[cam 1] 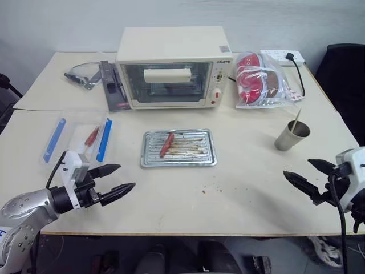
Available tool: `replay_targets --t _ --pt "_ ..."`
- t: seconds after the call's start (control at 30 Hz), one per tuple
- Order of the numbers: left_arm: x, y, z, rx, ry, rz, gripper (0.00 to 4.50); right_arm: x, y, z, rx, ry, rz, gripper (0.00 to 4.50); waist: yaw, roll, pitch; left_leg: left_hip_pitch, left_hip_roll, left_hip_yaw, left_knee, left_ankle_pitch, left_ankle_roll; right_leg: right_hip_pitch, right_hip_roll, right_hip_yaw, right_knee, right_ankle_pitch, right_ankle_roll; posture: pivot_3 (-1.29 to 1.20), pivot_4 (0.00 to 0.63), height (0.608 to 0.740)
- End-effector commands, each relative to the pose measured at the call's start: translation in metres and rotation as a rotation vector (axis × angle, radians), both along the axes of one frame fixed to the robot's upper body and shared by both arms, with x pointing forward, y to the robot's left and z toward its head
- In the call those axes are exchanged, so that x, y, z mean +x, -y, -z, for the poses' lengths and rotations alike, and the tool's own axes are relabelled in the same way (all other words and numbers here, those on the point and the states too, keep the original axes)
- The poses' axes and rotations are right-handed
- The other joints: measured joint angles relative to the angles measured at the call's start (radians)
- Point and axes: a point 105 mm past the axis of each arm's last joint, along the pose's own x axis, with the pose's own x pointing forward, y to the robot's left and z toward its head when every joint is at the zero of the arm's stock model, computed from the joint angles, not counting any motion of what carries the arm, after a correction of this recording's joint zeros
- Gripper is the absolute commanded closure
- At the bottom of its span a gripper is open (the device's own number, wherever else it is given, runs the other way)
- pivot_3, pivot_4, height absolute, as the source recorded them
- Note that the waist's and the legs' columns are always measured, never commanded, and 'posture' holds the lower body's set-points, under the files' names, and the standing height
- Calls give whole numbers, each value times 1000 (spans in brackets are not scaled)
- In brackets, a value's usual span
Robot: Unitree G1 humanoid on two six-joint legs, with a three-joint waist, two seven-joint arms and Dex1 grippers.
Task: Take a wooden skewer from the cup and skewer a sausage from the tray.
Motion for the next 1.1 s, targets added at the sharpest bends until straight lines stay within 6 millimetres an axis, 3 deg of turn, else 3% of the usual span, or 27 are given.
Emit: replay_targets --t 0.03,0.23,0.43,0.63,0.8,0.9,1.1 --pt "-3 4 -1 23 26 14 7 4 0 -7 -47 34 -11 0 0 0 0 0 0 0 0 0 0 0 0 0 0 0 0 0 150 740" --pt "-3 4 3 16 15 9 7 9 0 -5 -40 44 12 0 0 0 0 0 0 0 0 0 0 0 0 0 0 0 0 0 150 740" --pt "3 17 -4 -21 24 61 7 10 -3 -6 -34 48 29 0 3 0 0 0 0 0 0 0 0 0 0 0 0 0 0 0 150 740" --pt "14 42 -30 -89 45 212 7 19 -6 -30 9 135 71 0 1 0 0 0 0 0 0 0 0 0 0 0 1 0 0 0 150 740" --pt "16 73 -57 -154 66 425 7 38 4 -60 62 235 164 0 -2 0 0 0 0 0 1 1 -1 0 0 0 2 0 0 0 150 740" --pt "19 100 -68 -130 88 598 7 64 19 -75 115 286 256 0 -3 0 0 0 0 0 1 1 -1 0 1 0 3 0 0 0 150 740" --pt "35 135 -87 -131 151 721 7 105 34 -72 103 283 359 0 -4 0 0 -1 -1 0 1 1 -1 -1 1 -1 5 0 0 0 150 740"
